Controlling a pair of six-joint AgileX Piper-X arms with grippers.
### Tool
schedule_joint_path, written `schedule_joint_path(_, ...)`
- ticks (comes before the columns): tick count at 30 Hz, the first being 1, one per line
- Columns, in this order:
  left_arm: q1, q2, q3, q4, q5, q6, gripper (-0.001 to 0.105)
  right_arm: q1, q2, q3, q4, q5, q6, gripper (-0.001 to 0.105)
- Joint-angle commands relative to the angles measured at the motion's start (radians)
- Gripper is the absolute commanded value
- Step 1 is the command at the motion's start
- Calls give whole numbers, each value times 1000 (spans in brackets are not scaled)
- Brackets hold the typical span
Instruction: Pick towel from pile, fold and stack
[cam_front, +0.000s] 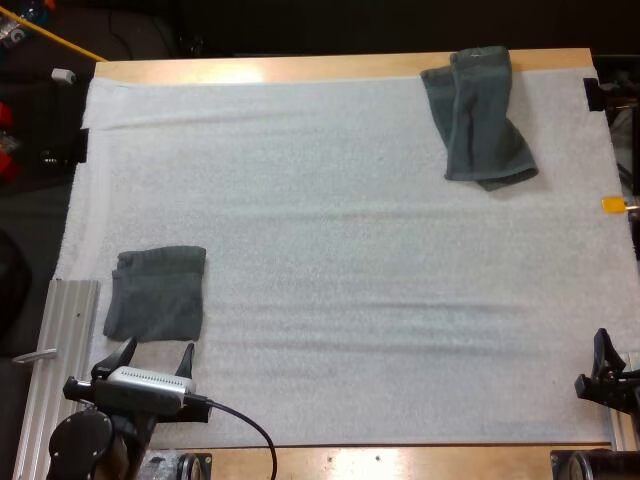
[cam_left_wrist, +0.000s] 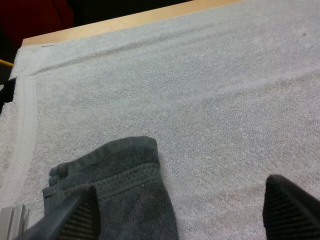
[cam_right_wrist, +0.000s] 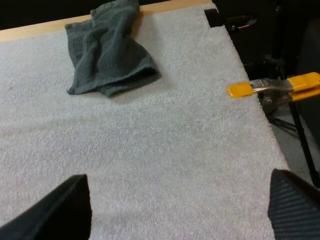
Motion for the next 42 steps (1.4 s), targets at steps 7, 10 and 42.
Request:
schedule_joint_path(7, -4, -137, -4, -29, 5, -36, 65, -5, -35, -11, -6, -8, -4, 71)
schedule_joint_path(10, -4, -129, -15, -24, 10, -47, 65, -5, -35, -31, 18, -10, -4, 71)
schedule_joint_path(42, -193, 223, -367, 17, 299, -90, 65, -5, 249, -478, 277, -359, 5, 71)
